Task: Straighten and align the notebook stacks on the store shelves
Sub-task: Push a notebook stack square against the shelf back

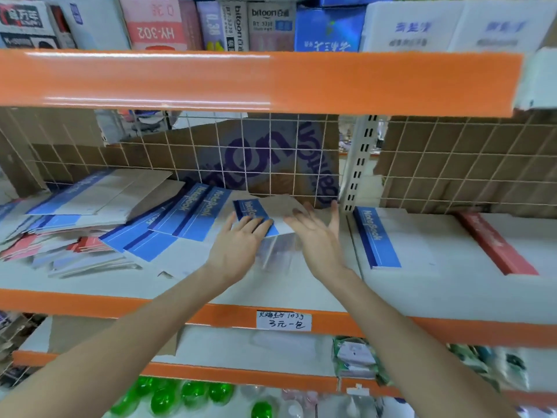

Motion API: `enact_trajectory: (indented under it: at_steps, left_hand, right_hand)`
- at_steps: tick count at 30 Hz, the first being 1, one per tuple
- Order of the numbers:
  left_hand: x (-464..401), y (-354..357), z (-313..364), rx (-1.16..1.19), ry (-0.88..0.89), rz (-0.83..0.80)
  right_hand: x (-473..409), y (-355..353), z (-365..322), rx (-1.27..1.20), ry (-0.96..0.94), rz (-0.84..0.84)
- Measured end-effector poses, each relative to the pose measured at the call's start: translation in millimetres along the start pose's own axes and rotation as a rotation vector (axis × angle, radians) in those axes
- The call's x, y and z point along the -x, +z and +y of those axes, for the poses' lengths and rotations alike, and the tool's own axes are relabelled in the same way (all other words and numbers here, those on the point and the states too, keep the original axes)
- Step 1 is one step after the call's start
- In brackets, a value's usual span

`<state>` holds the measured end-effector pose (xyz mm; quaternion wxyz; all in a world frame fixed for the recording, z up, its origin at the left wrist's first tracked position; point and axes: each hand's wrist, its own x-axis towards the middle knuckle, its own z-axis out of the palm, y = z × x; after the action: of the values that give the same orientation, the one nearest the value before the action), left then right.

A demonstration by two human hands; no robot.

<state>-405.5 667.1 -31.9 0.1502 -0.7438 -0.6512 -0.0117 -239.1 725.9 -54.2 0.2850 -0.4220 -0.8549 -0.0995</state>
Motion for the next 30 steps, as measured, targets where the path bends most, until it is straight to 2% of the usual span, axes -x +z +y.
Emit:
enact_trajectory:
  at_steps: [2,6,9,11,15,17,20,22,26,30]
  left_hand:
    - [-13.1,-3.5,22.3,0.026,0.063,0.053]
    - [-34.6,-9.6,80.6,0.109,0.177,0.193]
    - [-47.0,-11.9,122.7,0.130,0.264,0.339]
    - [-54.4,-13.6,147.3,0.128,0.289,0.343]
    - [-67.9,-3.2,185.4,0.122,0.331,0.346]
    - [-73.7,5.5,199.0,0.118,0.343,0.277]
    - [-83.2,24.6,209.1,0.063,0.305,-0.024]
    - [-86.6,36.3,209.0,0.057,0.294,-0.159]
    - [-91.7,52.9,198.6,0.073,0.313,-0.268]
    - [-91.3,54.4,188.7,0.185,0.203,-0.289]
  right_hand:
    - [11.7,-14.4,18.7,0.071,0.030,0.069]
    - [42.3,-42.8,67.0,0.168,0.080,0.098]
    - [69.2,-63.4,103.5,0.206,0.141,-0.017]
    - [86.4,-71.8,124.4,0.235,0.177,-0.079]
    - [111.9,-72.3,156.3,0.232,0.213,-0.078]
    - [120.2,-66.2,171.0,0.197,0.245,-0.148]
    - [128.3,-53.9,191.8,0.144,0.314,-0.356]
    - [131.6,-47.9,203.9,0.103,0.323,-0.436]
    - [134.1,-44.0,223.3,-0.093,0.333,-0.584]
    - [134.8,-46.2,238.4,-0.202,0.416,-0.541]
